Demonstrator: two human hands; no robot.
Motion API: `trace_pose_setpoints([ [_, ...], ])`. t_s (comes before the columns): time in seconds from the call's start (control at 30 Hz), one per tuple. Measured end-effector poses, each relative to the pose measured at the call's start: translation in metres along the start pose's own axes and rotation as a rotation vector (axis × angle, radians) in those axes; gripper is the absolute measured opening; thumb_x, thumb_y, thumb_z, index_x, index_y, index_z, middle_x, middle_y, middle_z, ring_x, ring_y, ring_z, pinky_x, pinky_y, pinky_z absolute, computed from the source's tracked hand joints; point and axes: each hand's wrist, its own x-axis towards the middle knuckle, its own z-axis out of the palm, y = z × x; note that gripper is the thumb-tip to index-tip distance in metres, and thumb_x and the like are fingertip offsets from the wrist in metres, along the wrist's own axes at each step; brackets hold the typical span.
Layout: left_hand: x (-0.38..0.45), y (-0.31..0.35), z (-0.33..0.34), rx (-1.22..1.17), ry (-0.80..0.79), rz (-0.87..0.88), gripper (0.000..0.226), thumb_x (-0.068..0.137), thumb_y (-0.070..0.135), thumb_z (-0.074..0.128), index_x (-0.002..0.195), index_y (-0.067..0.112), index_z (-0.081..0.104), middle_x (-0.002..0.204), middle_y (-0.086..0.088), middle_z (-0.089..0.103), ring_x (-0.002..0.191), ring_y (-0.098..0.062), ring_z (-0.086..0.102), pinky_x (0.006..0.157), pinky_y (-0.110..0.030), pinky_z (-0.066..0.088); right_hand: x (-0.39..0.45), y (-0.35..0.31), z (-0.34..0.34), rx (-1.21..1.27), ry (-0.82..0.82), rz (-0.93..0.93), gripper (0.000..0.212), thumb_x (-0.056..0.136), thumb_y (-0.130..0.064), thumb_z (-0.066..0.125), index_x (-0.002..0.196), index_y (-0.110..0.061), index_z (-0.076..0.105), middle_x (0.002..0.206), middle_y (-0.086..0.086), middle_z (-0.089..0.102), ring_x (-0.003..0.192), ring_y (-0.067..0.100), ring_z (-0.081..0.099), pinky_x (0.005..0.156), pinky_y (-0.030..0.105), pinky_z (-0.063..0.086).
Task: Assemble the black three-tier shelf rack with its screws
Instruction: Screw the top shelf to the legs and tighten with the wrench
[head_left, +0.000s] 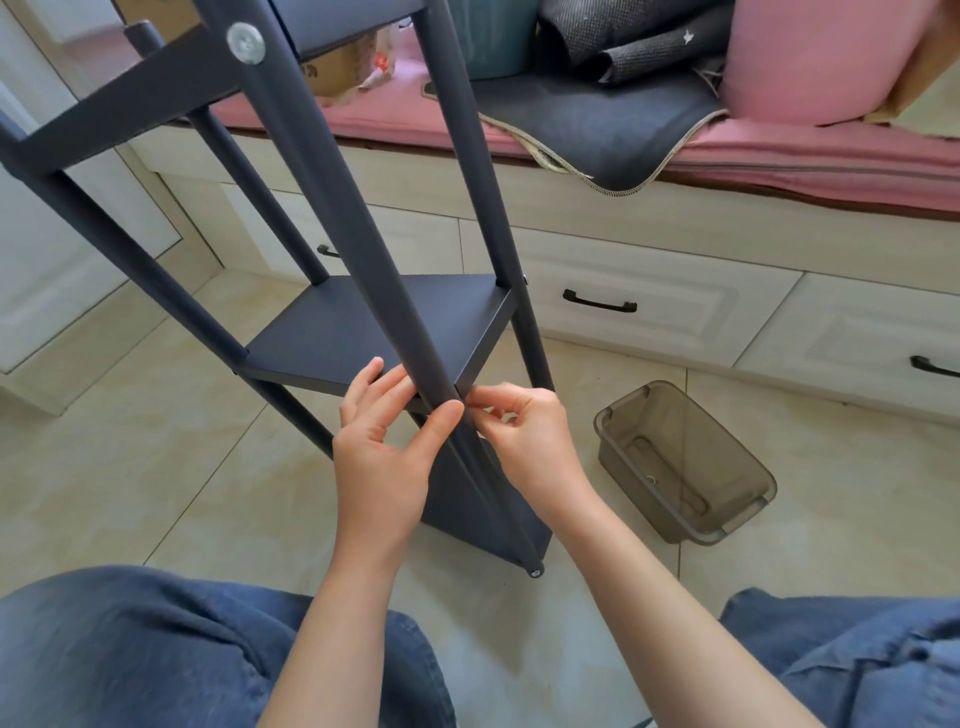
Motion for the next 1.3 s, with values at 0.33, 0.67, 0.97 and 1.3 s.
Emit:
trace_pose_setpoints([
  [0.33, 0.001, 0.005, 0.000, -0.005, 0.048, 0.034, 0.026, 0.080, 0.025, 0.083, 0.093, 0.046, 0.075, 0.120, 0.028, 0.066, 0.137, -0.007, 0.047, 0.109, -0.032, 0.043, -0.003, 0.009, -0.005, -0.100, 0.041, 0.033, 0.015, 0.092, -0.012, 0.068, 0.102, -0.018, 0.078, 0.091, -0.017, 0.069, 0.085, -0.003, 0.060, 0.071, 0.004, 0.045],
  [0.67, -0.002, 0.009, -0.004, -0.058, -0.036, 0.013, 0.034, 0.075, 0.032, 0.082, 0.092, 0.061, 0.074, 0.115, 0.045, 0.061, 0.140, -0.004, 0.043, 0.103, -0.026, 0.039, 0.011, 0.018, -0.054, 0.214, 0.431, 0.203, 0.009, 0.100, -0.016, 0.056, 0.096, -0.017, 0.064, 0.087, -0.010, 0.076, 0.068, 0.005, 0.058, 0.058, 0.002, 0.042],
  [0.97, -0.008, 0.003, -0.013, -0.021, -0.203, -0.027, 0.033, 0.063, 0.042, 0.080, 0.090, 0.060, 0.075, 0.112, 0.051, 0.057, 0.131, 0.016, 0.041, 0.092, -0.014, 0.037, 0.023, 0.028, -0.053, 0.196, 0.312, 0.282, 0.017, 0.106, -0.017, 0.038, 0.095, -0.023, 0.049, 0.112, -0.013, 0.067, 0.102, -0.006, 0.056, 0.081, 0.023, 0.045],
  [1.3, -0.004, -0.004, -0.017, -0.103, -0.332, -0.053, 0.037, 0.064, 0.032, 0.081, 0.098, 0.047, 0.079, 0.120, 0.030, 0.069, 0.133, 0.020, 0.038, 0.106, -0.025, 0.037, 0.023, 0.046, -0.052, 0.237, 0.309, 0.387, 0.014, 0.104, -0.017, 0.035, 0.096, -0.019, 0.047, 0.098, 0.005, 0.056, 0.097, 0.025, 0.060, 0.098, 0.046, 0.050],
])
